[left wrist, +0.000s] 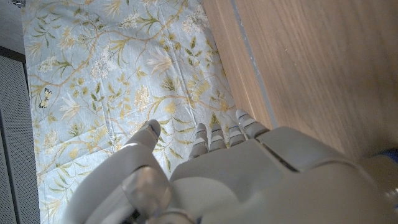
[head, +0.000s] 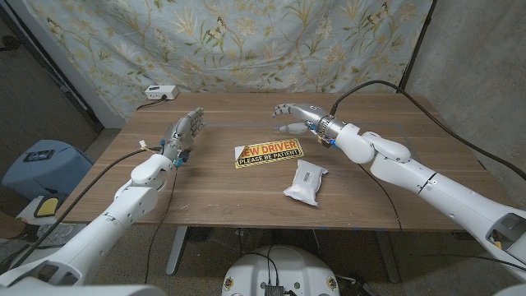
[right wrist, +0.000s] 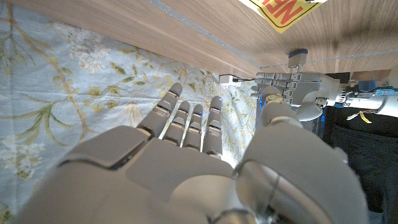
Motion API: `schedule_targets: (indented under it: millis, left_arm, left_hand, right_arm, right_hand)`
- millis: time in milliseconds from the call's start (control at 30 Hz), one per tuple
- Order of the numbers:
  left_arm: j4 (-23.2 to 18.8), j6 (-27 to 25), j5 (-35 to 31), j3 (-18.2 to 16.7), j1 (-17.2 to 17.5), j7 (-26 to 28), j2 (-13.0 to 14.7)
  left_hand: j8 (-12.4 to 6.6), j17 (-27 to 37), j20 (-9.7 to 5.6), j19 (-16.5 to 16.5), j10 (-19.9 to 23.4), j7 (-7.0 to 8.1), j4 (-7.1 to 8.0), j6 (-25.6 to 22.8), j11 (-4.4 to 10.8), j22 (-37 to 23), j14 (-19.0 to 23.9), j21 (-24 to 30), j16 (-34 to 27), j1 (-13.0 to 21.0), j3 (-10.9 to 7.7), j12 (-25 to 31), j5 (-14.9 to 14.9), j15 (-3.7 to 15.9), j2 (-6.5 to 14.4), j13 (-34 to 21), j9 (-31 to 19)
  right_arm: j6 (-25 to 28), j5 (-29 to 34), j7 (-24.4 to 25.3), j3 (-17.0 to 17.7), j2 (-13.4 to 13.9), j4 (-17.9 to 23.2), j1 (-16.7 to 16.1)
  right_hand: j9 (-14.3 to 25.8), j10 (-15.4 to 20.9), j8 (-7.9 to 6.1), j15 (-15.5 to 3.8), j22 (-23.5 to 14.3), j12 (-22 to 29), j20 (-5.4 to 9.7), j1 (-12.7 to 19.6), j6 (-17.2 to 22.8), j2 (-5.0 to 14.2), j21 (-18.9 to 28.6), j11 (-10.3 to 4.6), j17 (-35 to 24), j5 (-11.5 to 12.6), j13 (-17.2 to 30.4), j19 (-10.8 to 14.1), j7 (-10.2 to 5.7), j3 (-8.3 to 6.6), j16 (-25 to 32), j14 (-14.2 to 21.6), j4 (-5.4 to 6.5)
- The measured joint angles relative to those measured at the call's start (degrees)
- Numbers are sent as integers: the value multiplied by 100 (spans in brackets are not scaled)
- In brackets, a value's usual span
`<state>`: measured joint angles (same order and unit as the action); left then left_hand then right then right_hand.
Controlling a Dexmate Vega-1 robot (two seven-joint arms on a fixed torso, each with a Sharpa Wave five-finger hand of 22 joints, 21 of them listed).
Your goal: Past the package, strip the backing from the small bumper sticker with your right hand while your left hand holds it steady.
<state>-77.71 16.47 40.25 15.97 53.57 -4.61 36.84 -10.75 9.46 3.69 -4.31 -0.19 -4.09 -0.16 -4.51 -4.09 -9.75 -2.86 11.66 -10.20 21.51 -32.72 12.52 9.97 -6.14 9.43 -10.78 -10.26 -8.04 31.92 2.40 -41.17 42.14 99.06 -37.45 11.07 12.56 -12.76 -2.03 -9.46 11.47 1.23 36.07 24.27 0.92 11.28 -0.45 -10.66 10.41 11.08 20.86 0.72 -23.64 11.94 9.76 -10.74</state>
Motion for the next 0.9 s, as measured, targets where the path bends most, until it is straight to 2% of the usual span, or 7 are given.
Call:
schedule_targets:
  millis: [400, 700, 900]
  left_arm:
    - [70, 41, -8, -19, -29, -32, 13]
    - [133, 69, -5, -17, -78, -87, -12]
    - [187, 78, -3, 9, -121, -106, -47]
  left_hand:
    - [0, 0, 0, 0, 0, 30, 0, -31, 0, 0, 21, 0, 0, 0, 0, 0, 0, 21, 0, 0, 0]
    - [0, 0, 0, 0, -1, 30, 0, -31, 0, 0, 31, 0, 0, 0, 0, 0, 0, 32, 0, 0, 0]
    - [0, 0, 0, 1, -1, 30, -10, -31, 0, 0, 31, 0, 0, 0, -10, 0, 0, 32, 0, 0, 0]
  right_arm:
    - [-290, 579, 157, -118, -86, -156, 109]
    - [-480, 897, 296, -345, -265, -499, 330]
    - [-650, 1045, 419, -435, -344, -686, 425]
  right_hand:
    - [28, 71, -24, -13, 0, 0, 31, 149, 167, -105, 0, -10, 0, 22, 0, 31, -61, -24, 0, 57, 24]
    - [28, 71, -79, -9, 0, 0, 62, 292, 348, -173, 0, -10, -1, 22, 0, 62, -142, -24, 0, 71, 24]
    - [27, 125, -88, -28, 0, 0, 86, 384, 418, -189, 0, -64, -1, 56, 0, 86, -165, -24, 0, 119, 24]
